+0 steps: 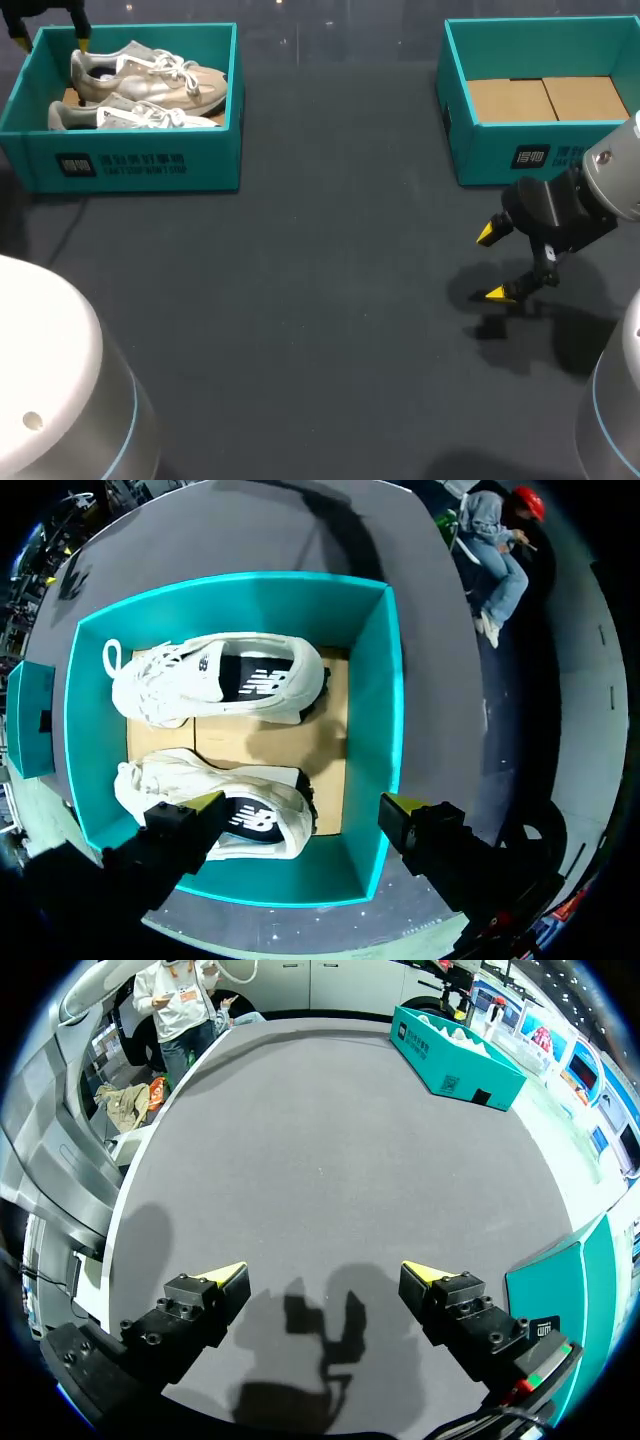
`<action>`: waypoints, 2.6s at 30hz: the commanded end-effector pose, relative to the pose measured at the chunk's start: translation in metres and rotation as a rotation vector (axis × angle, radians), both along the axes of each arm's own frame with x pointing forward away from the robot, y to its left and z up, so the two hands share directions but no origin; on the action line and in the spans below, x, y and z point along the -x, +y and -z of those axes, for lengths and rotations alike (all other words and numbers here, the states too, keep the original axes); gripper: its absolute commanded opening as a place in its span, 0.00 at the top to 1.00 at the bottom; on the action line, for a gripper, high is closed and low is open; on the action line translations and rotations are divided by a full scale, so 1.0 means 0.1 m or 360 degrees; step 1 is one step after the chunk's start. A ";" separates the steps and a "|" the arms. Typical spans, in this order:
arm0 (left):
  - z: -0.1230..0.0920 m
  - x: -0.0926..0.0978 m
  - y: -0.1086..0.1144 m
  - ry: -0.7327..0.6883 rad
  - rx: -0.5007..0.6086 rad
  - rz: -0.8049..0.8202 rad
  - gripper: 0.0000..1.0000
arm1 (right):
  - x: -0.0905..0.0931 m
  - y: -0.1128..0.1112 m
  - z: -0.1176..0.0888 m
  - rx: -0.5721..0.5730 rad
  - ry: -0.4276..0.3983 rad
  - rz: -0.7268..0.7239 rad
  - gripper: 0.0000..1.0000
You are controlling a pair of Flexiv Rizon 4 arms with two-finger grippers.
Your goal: Take the shoe out of the shoebox, open the shoe tongue, remove and reinsert the insole, then place the shoe into the shoebox
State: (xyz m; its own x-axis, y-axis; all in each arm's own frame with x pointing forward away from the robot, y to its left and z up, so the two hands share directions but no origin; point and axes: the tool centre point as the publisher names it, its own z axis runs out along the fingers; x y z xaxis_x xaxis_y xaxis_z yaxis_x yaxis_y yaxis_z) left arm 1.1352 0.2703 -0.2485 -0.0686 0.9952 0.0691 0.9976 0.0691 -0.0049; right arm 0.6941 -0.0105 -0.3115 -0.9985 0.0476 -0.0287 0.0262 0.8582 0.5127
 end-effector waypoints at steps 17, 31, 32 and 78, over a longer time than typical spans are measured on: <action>-0.11 0.75 -0.03 -0.0239 -0.0052 -0.0064 0.00 | 0.01 0.00 0.00 0.0004 -0.0003 0.0002 0.00; 0.28 0.93 -0.05 -0.0190 -0.0042 -0.0011 0.01 | 0.01 0.00 0.00 0.0004 -0.0003 0.0002 0.00; 0.31 0.93 -0.04 -0.0185 -0.0047 -0.0006 0.02 | 0.01 0.00 0.00 0.0004 -0.0003 0.0002 0.00; 1.28 0.88 0.11 0.0054 -0.0064 0.0095 0.60 | 0.01 0.00 0.00 0.0004 -0.0003 0.0002 0.00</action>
